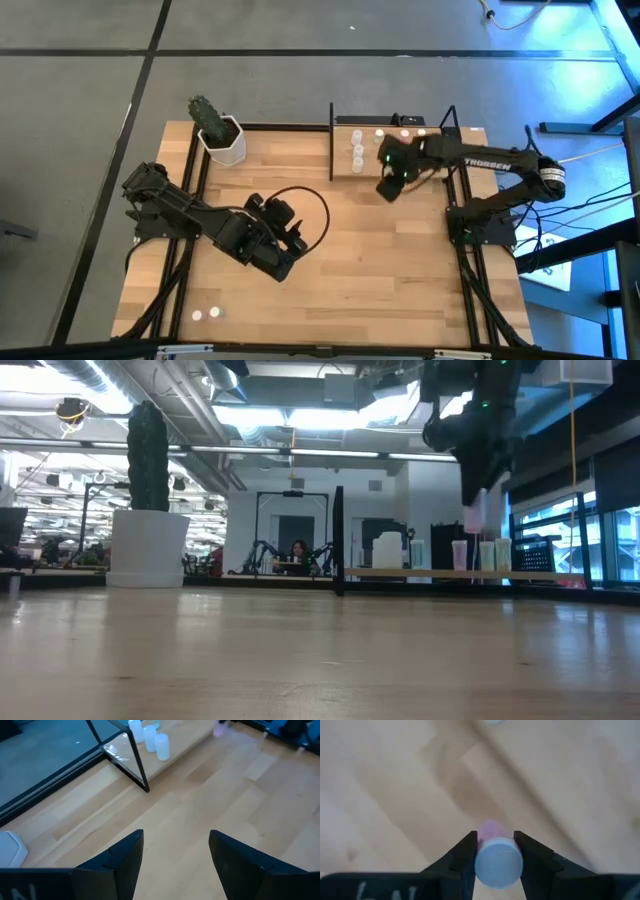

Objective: Pick and place medicine bottles onto shelf by color
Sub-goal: Put the right pink pill bottle on the shelf aligned with the other pink pill bottle

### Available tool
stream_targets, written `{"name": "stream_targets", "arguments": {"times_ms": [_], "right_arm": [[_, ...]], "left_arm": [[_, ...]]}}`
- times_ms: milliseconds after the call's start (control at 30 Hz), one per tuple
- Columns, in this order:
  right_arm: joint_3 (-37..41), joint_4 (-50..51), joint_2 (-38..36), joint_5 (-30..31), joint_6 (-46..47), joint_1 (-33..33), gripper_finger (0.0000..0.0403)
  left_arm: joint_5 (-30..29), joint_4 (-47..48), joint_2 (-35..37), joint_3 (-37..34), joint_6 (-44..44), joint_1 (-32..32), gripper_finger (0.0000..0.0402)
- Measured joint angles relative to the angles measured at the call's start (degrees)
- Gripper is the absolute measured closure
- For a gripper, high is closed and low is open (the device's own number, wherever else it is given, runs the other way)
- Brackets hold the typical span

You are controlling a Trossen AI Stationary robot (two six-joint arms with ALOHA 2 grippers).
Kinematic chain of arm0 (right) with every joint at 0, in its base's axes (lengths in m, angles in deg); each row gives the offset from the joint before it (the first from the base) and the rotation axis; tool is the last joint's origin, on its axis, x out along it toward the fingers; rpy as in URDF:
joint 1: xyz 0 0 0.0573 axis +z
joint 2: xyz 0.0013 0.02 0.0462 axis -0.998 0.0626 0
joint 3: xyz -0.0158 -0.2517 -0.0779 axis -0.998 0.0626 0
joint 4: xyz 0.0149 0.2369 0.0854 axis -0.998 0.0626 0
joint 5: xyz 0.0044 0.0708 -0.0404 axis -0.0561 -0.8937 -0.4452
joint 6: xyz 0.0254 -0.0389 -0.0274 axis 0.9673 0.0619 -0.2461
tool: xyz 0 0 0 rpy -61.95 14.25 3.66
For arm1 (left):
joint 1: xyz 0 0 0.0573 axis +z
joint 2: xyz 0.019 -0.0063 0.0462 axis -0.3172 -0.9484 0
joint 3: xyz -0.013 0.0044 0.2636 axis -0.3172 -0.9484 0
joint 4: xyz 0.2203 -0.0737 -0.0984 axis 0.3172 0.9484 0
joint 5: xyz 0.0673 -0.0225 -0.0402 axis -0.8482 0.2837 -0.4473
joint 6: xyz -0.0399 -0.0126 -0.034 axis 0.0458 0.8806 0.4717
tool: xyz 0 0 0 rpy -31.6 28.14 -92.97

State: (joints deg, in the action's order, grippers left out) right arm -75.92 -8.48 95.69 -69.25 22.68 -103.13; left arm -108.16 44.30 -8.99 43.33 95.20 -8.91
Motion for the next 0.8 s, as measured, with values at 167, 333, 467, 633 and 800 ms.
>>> {"name": "stream_targets", "arguments": {"times_ms": [167,333,467,633,800], "right_arm": [[-2.7,0.0,0.0,0.1,-5.5,-9.8,0.0282],[-3.1,0.3,0.6,0.3,-16.4,-17.7,0.0282],[-3.1,0.5,2.6,0.2,-26.5,-21.0,0.0281],[-3.1,0.5,5.9,0.1,-39.4,-23.3,0.0281],[-3.1,-1.6,7.3,-0.4,-48.1,-25.1,0.0281]], "left_arm": [[0.1,-0.2,0.0,0.0,0.0,1.6,0.0182],[0.1,-0.2,0.0,0.0,0.0,2.7,0.0182],[0.1,-0.2,0.0,0.0,0.0,3.1,0.0182],[0.1,-0.2,0.0,0.0,0.0,3.1,0.0182],[0.1,-0.2,0.0,0.0,0.0,3.1,0.0182]]}}
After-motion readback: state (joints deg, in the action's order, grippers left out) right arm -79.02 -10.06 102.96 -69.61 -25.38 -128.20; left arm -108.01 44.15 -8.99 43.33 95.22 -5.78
